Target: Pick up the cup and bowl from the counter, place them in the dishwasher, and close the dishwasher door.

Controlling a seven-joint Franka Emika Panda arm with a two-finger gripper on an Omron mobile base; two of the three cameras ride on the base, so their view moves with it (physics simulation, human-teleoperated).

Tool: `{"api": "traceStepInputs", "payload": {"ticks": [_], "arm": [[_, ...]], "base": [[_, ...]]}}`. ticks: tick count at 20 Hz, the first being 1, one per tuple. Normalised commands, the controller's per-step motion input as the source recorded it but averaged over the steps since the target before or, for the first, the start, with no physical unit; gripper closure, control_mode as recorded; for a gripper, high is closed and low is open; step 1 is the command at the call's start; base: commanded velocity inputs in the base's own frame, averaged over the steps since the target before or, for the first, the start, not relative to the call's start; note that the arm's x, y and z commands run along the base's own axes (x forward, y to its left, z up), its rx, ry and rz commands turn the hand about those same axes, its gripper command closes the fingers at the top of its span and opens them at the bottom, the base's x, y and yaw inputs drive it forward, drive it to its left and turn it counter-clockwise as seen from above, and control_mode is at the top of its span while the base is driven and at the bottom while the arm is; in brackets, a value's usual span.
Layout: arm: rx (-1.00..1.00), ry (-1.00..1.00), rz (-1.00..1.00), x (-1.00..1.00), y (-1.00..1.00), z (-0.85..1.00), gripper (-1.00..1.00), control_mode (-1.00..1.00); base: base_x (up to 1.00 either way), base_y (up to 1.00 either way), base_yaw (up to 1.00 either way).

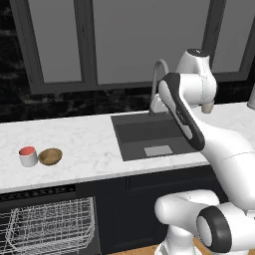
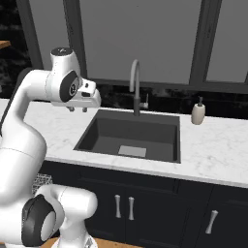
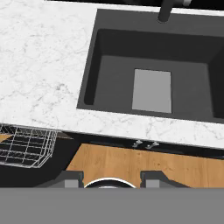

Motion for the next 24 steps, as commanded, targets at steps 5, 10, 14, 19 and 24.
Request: {"api": "traceStepInputs", "payload": {"ticks": [5, 10, 14, 19, 24], "arm": [[0.01, 0.0, 0.0, 0.0, 0.0, 0.0, -1.0, -1.0], [0.05, 0.0, 0.01, -0.11, 0.3, -0.02, -1.0, -1.0], [0.05, 0.0, 0.01, -0.03, 0.91, -0.21, -1.0, -1.0], [0.03, 0.0, 0.0, 0.0, 1.0, -0.35, -1.0, -1.0], [0.07, -0.03, 0.0, 0.0, 0.89, -0.34, -1.0, -1.0]], "base": [[0.0, 0.0, 0.0], [0.0, 0.0, 0.0], [0.0, 0.0, 0.0], [0.0, 0.0, 0.0], [0.0, 0.0, 0.0]]}}
